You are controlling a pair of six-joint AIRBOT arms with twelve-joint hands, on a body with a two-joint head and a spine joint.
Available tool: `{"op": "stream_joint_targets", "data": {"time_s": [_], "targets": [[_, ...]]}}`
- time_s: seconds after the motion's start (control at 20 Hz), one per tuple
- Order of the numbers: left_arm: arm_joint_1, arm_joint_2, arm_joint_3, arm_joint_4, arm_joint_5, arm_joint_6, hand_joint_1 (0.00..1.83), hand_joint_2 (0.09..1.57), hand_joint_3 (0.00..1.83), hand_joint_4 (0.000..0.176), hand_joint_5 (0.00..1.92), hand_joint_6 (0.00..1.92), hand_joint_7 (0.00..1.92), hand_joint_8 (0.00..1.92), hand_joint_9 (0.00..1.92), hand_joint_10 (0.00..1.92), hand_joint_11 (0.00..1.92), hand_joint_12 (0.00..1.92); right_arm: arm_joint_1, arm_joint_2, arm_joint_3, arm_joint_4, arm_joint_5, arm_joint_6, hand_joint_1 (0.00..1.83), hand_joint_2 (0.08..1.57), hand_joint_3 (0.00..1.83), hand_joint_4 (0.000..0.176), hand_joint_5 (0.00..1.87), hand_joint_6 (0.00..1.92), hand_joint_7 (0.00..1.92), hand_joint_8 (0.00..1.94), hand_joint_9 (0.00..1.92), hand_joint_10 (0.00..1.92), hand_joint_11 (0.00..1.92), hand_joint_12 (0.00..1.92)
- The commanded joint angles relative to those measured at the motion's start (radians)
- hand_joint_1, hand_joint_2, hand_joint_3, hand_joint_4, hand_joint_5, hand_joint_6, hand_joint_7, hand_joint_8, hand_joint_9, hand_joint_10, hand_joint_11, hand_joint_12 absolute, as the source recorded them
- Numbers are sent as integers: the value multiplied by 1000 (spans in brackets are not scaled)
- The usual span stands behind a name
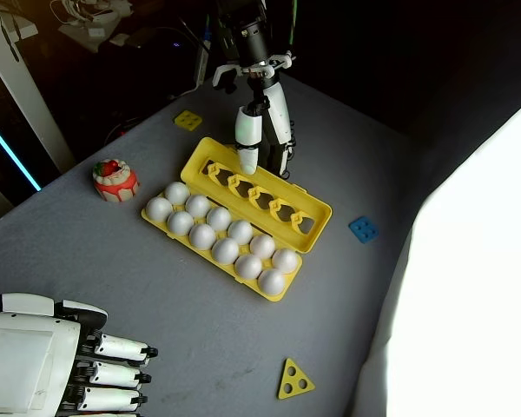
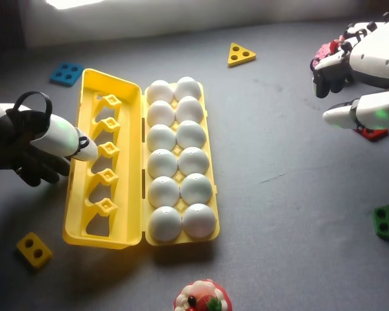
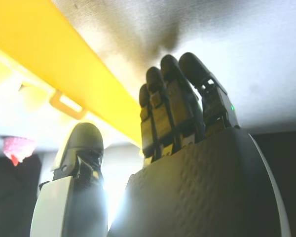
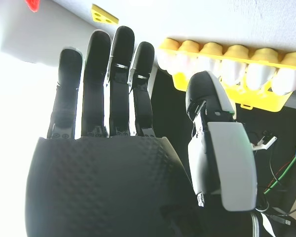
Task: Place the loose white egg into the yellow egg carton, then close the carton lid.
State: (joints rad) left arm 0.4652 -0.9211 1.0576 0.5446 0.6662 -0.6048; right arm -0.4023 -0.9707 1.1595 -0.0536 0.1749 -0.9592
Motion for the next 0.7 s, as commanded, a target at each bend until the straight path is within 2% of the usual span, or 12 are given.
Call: {"op": "stream_joint_targets", "data": {"time_s": [0.0, 0.15, 0.4, 0.65], "targets": [[-18, -7, -6, 21, -44, -5, 419, 1353, 0, 0, 413, 1, 489, 1, 436, 81, 0, 1353, 14, 4, -1, 3, 110, -1, 374, 1297, 1, 0, 420, 879, 566, 676, 368, 1322, 135, 1921], [-61, -8, -8, 21, -32, 12, 452, 1344, 0, 0, 426, 7, 488, 4, 442, 87, 0, 1355, 15, 4, -1, 3, 111, -1, 350, 1308, 5, 0, 411, 883, 551, 682, 336, 1349, 107, 1921], [-193, -20, -20, 21, 35, 85, 449, 1348, 0, 0, 424, 3, 502, 4, 445, 92, 0, 1326, 15, 3, -1, 3, 112, -1, 345, 1299, 0, 0, 406, 884, 558, 697, 351, 1350, 116, 1921], [-288, -21, -80, 22, 91, 128, 419, 1344, 0, 0, 433, 6, 517, 7, 457, 102, 0, 1354, 16, 2, -1, 3, 112, -1, 397, 1285, 0, 0, 409, 893, 562, 717, 367, 1314, 79, 1921]]}}
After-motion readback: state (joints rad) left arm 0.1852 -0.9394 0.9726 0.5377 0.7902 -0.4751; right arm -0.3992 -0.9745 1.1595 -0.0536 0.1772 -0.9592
